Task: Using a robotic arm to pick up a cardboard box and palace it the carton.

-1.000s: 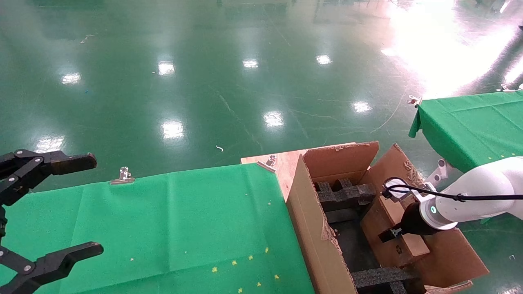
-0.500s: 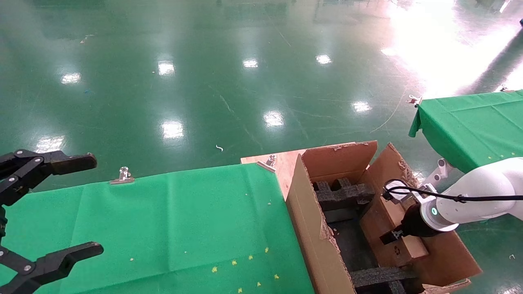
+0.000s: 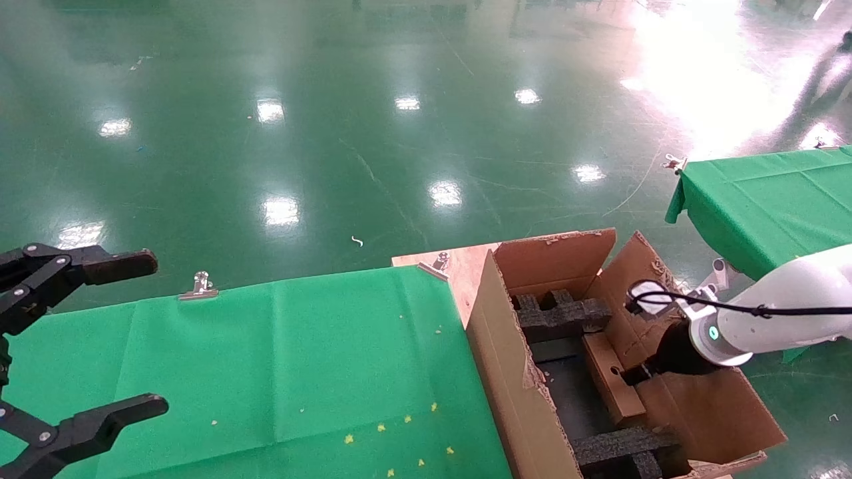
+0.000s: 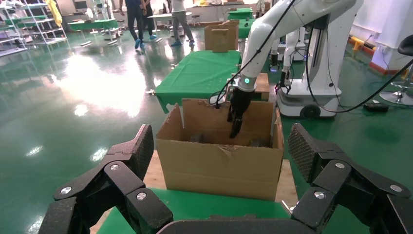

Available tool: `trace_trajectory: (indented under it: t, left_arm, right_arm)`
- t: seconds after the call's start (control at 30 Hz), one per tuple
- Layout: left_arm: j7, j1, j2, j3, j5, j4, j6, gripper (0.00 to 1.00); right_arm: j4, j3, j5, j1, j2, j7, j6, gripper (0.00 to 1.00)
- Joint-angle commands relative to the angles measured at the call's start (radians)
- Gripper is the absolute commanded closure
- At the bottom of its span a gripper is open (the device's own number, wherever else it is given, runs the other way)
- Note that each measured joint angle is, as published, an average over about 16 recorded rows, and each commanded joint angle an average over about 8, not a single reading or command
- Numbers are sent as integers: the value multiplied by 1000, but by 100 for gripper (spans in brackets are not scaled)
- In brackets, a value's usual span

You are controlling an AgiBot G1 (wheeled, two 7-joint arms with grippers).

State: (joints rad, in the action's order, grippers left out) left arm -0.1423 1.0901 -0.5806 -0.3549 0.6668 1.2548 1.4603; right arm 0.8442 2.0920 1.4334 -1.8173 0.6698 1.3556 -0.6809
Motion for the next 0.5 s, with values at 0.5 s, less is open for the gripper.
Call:
trace_trajectory:
  t: [0.5]
  left_arm:
    - [0, 0, 0, 0, 0, 0, 0, 0]
  right_arm:
    - [314, -150, -136, -217, -180, -55, 59, 0]
